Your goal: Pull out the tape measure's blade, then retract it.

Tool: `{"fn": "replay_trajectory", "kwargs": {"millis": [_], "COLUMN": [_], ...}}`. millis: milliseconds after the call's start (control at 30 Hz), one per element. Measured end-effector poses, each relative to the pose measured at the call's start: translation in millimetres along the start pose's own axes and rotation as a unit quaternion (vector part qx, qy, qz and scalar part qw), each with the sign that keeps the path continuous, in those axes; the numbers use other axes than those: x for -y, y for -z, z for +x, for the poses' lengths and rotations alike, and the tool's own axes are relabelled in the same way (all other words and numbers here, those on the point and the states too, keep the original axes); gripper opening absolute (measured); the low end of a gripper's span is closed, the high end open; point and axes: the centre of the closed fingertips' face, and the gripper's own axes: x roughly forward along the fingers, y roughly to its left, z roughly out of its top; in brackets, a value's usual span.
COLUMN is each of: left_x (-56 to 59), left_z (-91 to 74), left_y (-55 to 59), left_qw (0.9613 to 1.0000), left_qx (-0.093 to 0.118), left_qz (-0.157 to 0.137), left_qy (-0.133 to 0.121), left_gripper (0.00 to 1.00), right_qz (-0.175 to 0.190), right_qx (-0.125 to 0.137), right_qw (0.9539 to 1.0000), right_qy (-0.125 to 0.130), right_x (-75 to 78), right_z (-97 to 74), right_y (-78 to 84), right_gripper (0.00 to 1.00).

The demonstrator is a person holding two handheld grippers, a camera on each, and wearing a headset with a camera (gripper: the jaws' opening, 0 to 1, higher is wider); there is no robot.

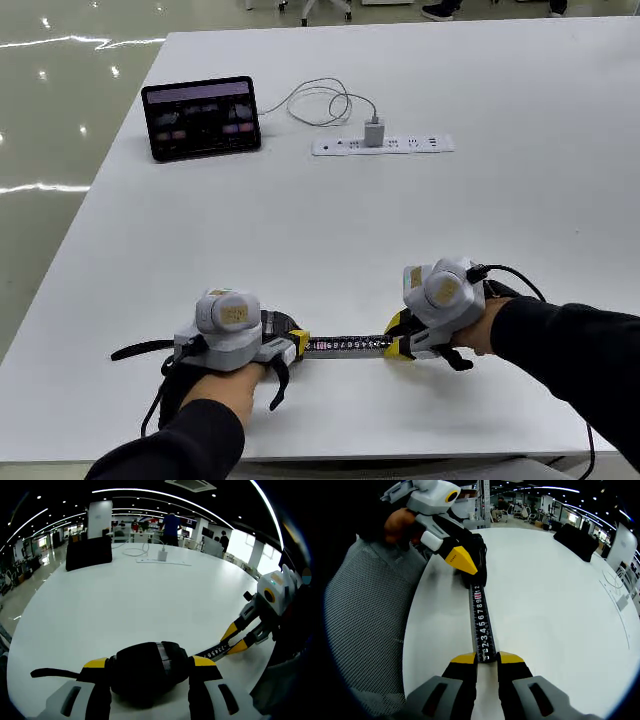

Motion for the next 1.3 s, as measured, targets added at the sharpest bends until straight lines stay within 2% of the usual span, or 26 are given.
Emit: {"fn": "replay_trajectory", "kwargs": {"millis": [1300], "left_x": [1.2], "left_z": [-1.5], "left_y": [-0.4], "left_qw": [1.0], "left_qx": [0.002], "left_qz": [-0.004], "left_qy": [0.001], "left_gripper": [0.58], "right_qz": [0.004], "right_qx": [0.02], "right_qw": [0.9998], "right_qy": [-0.001], "right_x": [-2.3], "right_z": [11.3], "right_y": [-18.3], "right_gripper": [0.11]}}
